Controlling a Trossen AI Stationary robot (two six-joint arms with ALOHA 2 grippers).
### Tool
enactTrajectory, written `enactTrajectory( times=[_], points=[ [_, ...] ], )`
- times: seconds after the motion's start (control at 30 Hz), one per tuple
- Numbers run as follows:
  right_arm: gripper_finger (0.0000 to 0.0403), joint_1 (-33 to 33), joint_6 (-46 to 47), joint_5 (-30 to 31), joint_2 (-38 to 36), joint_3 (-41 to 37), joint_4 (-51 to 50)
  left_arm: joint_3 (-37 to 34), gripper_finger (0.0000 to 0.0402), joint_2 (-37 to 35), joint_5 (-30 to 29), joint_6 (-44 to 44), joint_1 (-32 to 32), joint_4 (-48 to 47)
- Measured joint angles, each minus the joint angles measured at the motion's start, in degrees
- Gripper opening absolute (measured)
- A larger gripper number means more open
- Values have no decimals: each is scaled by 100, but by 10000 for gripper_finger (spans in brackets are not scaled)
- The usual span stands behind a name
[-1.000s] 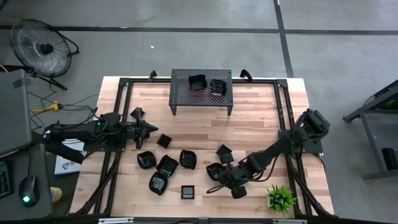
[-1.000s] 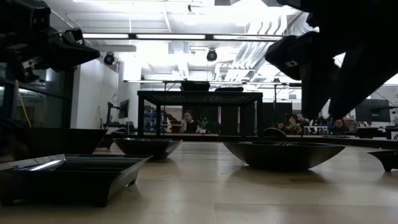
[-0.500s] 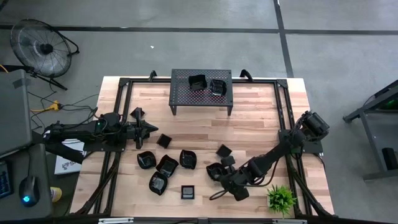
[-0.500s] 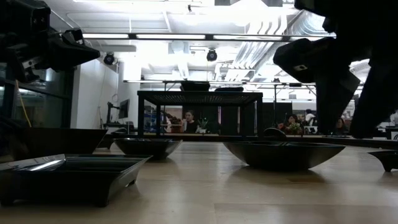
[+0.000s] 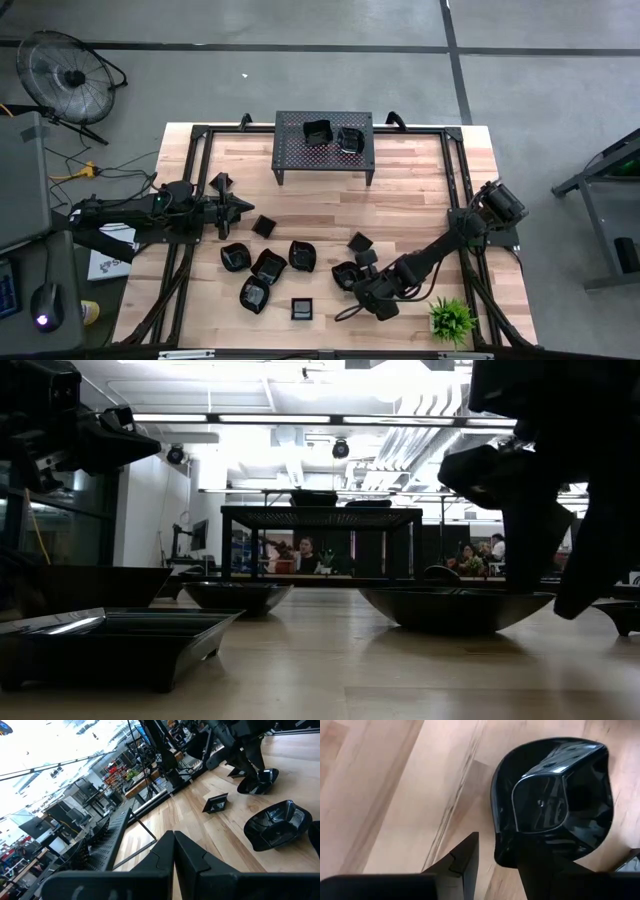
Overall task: Pick & Place Mini shaped plates
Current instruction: Stack the leaf-shaped plate on top of the leaf-shaped plate on the shelf
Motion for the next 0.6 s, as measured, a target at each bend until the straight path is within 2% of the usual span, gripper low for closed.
enactTrajectory(
  times=[0.17,0.6],
  points=[
    [106,-2,9,172,0,0,-23,0,3,0,0,-2,-1,2],
    [33,-48,13,-46,0,0,-160,0,3,0,0,-2,-2,2]
  ],
)
